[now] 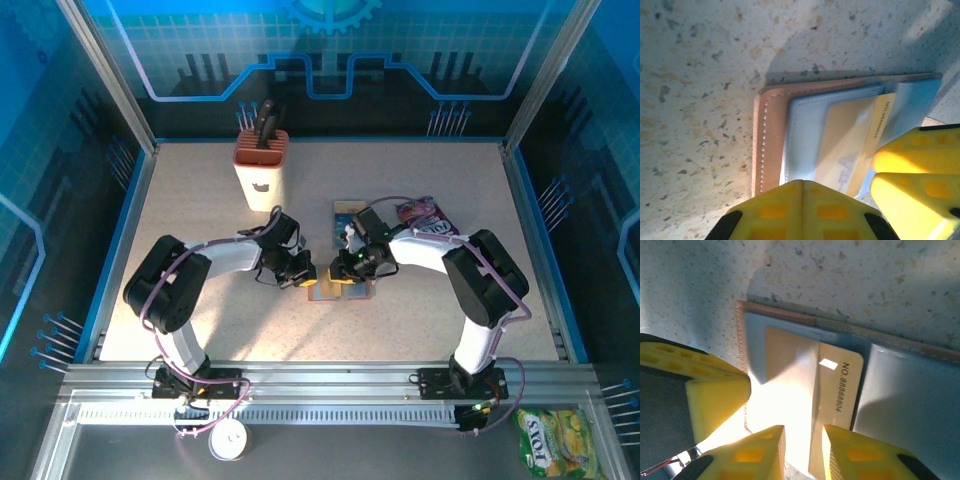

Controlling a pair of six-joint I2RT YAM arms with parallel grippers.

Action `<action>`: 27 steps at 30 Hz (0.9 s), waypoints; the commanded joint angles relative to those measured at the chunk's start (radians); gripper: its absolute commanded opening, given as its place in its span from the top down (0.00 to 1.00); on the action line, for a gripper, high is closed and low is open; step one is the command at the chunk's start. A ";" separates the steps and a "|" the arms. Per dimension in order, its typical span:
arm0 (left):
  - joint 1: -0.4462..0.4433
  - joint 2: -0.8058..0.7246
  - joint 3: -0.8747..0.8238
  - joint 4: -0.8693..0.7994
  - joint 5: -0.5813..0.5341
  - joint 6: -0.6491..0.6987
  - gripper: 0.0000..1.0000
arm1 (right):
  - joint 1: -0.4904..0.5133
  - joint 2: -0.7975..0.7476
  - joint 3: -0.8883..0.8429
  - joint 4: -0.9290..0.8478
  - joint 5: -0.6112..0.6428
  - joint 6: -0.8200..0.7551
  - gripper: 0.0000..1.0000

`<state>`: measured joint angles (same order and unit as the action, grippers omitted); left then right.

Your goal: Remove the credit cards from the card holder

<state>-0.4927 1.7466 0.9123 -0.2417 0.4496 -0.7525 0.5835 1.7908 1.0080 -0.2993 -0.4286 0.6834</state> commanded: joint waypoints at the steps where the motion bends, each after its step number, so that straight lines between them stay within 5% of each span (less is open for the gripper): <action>1: 0.001 -0.035 0.030 -0.056 0.021 0.030 0.99 | 0.006 -0.038 0.004 -0.028 0.000 -0.002 0.73; 27: -0.040 0.057 0.032 -0.039 0.012 0.010 1.00 | -0.024 -0.009 -0.023 -0.033 -0.006 -0.011 0.71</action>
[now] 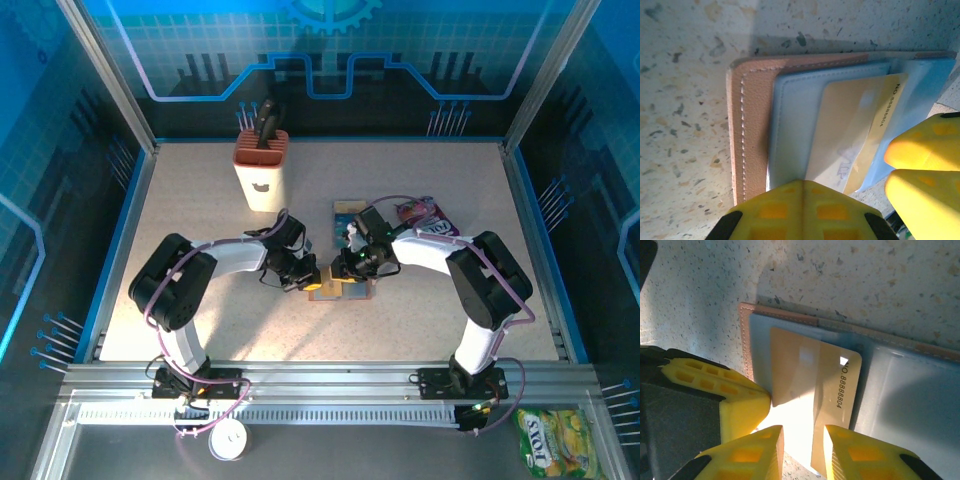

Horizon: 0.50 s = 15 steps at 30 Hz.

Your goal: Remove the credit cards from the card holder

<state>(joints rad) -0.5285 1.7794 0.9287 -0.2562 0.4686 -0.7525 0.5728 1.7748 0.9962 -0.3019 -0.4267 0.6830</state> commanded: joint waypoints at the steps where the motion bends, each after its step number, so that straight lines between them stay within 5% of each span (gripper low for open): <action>1: -0.004 0.022 0.014 -0.026 -0.008 0.009 1.00 | -0.015 0.007 -0.013 -0.030 -0.007 -0.010 0.71; 15: -0.004 0.022 0.017 -0.035 -0.015 0.011 1.00 | -0.023 0.036 -0.026 -0.016 -0.023 -0.005 0.71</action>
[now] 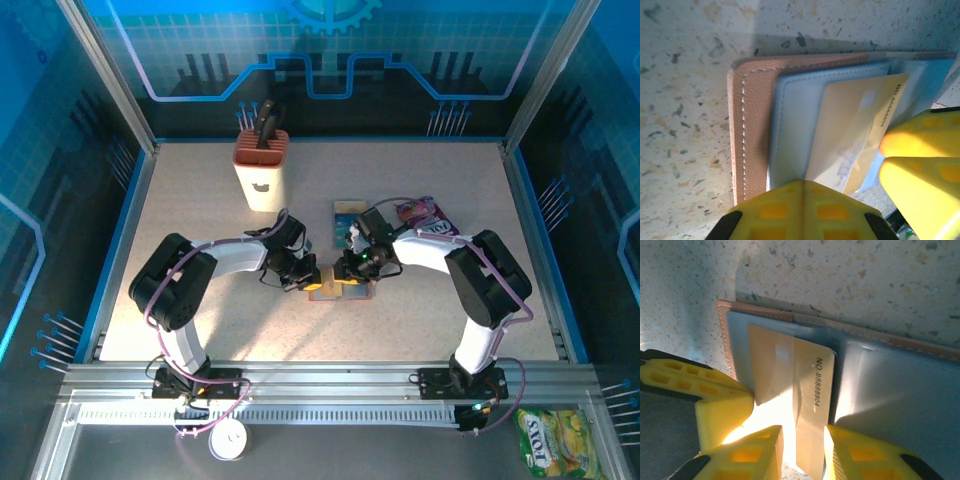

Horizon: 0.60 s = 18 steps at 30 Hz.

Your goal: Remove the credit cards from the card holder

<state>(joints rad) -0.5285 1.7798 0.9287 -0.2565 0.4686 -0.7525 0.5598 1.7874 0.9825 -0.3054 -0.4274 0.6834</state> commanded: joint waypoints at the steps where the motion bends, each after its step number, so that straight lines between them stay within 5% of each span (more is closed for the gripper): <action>1: -0.004 0.021 0.016 -0.035 -0.016 0.011 1.00 | -0.011 0.026 -0.013 -0.011 -0.025 -0.004 0.71; 18: -0.003 0.024 0.016 -0.035 -0.015 0.011 1.00 | -0.009 -0.003 -0.033 0.057 -0.080 0.034 0.73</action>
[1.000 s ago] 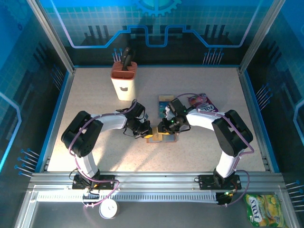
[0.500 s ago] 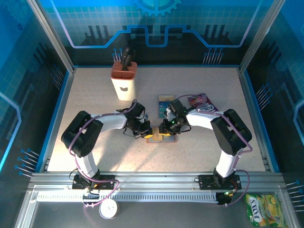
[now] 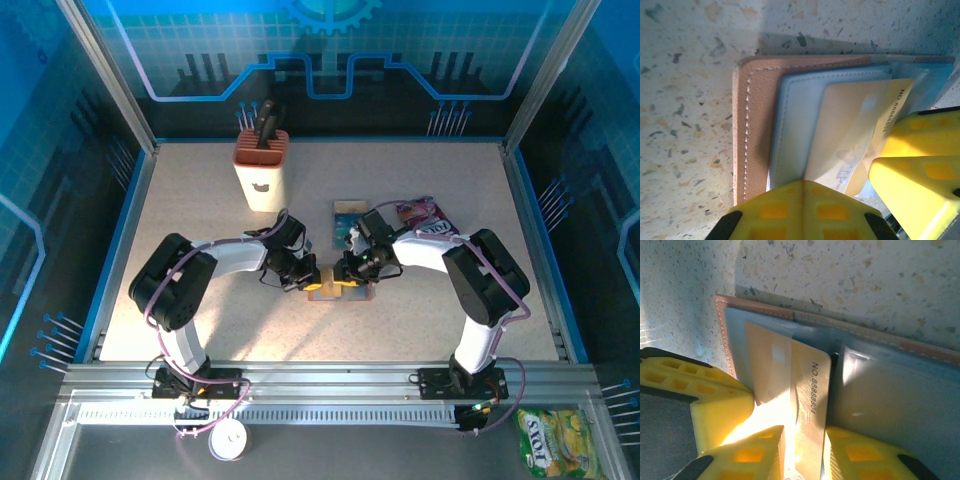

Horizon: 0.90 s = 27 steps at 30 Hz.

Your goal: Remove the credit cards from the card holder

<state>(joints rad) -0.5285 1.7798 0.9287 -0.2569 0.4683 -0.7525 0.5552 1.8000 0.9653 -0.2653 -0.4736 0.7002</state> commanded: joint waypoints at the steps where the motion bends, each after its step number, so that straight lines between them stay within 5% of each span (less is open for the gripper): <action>1: -0.004 0.024 0.017 -0.034 -0.015 0.011 1.00 | -0.005 -0.015 -0.017 0.020 -0.035 0.019 0.74; 27: 0.002 0.012 0.007 -0.050 -0.029 0.018 1.00 | -0.026 -0.052 -0.051 0.017 -0.023 0.011 0.90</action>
<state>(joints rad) -0.5282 1.7798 0.9287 -0.2577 0.4679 -0.7521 0.5465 1.7771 0.9287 -0.2173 -0.5056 0.7250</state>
